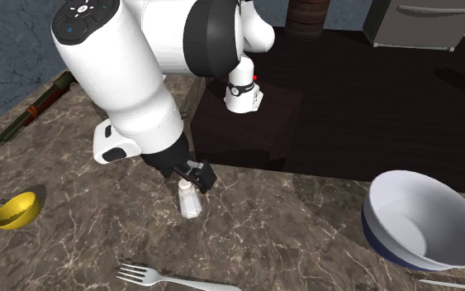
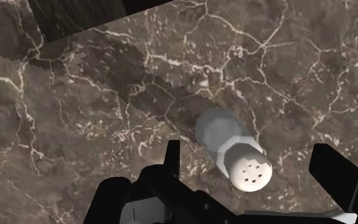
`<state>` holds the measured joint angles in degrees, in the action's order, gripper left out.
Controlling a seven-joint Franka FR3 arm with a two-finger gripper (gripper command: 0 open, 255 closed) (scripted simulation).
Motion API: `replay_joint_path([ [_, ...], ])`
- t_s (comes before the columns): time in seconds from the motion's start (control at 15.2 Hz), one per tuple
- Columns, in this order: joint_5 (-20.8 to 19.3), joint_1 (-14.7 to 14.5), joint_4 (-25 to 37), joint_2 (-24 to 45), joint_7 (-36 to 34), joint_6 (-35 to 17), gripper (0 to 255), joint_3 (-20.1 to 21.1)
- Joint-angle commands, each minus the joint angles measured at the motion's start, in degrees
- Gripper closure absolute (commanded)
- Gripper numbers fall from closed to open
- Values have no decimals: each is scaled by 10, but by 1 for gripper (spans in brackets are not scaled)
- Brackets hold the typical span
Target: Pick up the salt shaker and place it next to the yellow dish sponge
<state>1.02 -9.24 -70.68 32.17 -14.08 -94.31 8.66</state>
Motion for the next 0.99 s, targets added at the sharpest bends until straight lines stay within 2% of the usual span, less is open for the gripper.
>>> replay_joint_path([
  [0.0, 0, 0, -1, 0, 0, -1, 0, 0],
  [0.26, 0, 0, -1, 0, 0, -1, 0, 0],
  [0.33, 0, 0, -1, 0, 0, -1, 255, 0],
  [0.92, 0, 0, -1, 0, 0, -1, 255, 0],
])
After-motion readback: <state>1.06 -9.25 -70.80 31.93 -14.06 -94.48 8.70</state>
